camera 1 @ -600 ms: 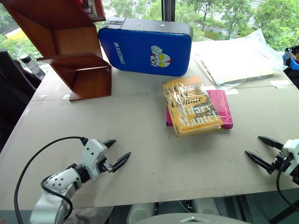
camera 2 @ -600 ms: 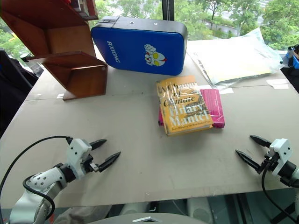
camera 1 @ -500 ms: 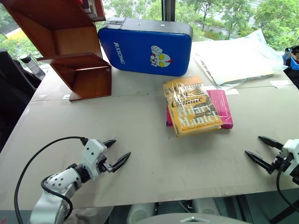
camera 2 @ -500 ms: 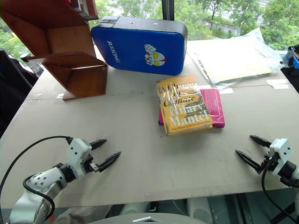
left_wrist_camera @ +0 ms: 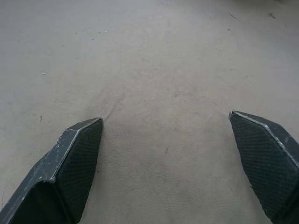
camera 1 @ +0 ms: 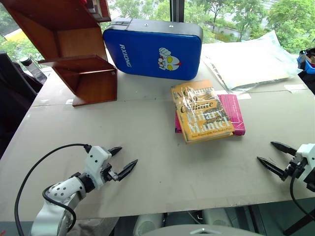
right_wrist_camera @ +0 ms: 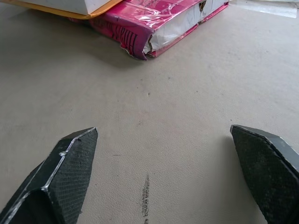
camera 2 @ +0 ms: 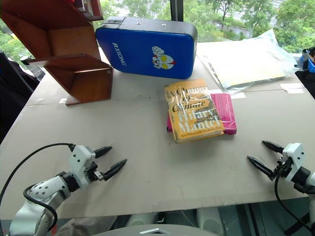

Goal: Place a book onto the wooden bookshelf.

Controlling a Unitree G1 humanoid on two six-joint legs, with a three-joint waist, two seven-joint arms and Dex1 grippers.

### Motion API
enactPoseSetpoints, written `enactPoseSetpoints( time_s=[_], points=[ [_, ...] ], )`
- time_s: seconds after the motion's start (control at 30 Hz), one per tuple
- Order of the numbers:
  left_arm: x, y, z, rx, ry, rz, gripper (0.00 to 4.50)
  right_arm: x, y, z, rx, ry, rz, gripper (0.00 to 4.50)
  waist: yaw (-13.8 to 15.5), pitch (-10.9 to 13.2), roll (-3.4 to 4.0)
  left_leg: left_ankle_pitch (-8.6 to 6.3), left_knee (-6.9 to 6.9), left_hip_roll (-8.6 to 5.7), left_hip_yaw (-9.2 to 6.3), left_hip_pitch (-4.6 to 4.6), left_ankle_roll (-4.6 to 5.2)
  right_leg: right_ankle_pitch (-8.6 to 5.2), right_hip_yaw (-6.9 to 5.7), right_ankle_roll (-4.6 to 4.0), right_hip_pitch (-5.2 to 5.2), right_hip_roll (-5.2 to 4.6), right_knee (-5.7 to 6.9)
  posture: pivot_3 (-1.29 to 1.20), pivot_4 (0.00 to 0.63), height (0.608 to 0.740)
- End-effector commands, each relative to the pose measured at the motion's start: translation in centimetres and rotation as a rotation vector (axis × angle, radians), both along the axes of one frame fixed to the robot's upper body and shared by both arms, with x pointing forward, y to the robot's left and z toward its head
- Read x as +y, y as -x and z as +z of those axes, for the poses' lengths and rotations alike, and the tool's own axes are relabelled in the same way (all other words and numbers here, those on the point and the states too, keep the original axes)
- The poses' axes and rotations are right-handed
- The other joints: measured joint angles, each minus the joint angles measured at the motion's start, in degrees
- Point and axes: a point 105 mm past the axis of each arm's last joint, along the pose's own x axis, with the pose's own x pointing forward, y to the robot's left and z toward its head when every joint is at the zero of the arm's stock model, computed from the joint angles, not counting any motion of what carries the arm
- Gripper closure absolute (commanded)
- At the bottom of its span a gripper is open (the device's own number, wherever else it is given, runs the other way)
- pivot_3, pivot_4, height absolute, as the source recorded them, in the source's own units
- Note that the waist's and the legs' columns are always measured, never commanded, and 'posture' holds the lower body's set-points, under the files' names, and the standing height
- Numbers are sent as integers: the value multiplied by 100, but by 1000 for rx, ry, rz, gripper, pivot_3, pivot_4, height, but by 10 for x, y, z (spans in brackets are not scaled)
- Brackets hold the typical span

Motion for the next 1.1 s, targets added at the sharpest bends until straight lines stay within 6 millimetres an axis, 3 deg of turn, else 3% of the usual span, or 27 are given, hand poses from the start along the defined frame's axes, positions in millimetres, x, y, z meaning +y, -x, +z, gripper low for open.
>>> enactPoseSetpoints(
  time_s=[0.03, 0.4, 0.5, 0.63, 0.87, 0.97, 1.07, 1.1],
  points=[
    [8, 9, -12, 74, 30, 25, 42, -1, -1, 2, 7, 6, -21, 0, -1, 0, -1, 0, 0, 0, 1, 0, 0, 0, 1, 0, 0, 0, 0, 0, 150, 740],
    [8, -13, 0, 54, -5, -81, 42, -1, -15, 7, 24, 67, -127, 0, 38, 0, -2, 0, 32, -5, 0, -3, 0, 3, -2, -2, 2, -2, 15, 0, 150, 740],
    [0, -29, 27, 9, 40, -127, 42, 14, -35, 31, -62, 78, -189, 0, 60, 3, -2, 1, 43, 0, -6, -9, 0, 8, -5, -8, 2, -1, 19, 0, 150, 740],
    [-10, -50, 63, -67, 35, -201, 42, 17, -57, 66, -113, 102, -299, 0, 75, 13, -8, 1, 71, 11, -1, -28, -1, 12, -11, -10, -2, 33, 24, 0, 150, 740],
    [-24, -56, 112, -150, -1, -315, 42, 20, -91, 131, -208, 103, -326, 0, 38, 34, -30, -3, 71, 6, 10, -67, -5, 38, 0, -5, -32, 34, 4, 0, 150, 740],
    [-27, -53, 129, -186, -19, -345, 0, 25, -112, 139, -199, 111, -318, 856, 2, 50, -53, -2, 72, 7, 1, -94, -5, 40, -7, -6, -55, 38, 5, 0, 150, 740],
    [-30, -45, 140, -186, -37, -390, 0, 27, -134, 132, -159, 142, -323, 2371, -6, 56, -63, -2, 73, 8, -1, -93, -5, 40, -9, -7, -55, 39, 5, 0, 150, 740],
    [-30, -43, 143, -184, -43, -398, 0, 29, -139, 129, -147, 155, -318, 2557, -8, 58, -66, -2, 73, 8, 0, -94, -5, 40, -9, -8, -55, 39, 5, 0, 150, 740]
  ],
)
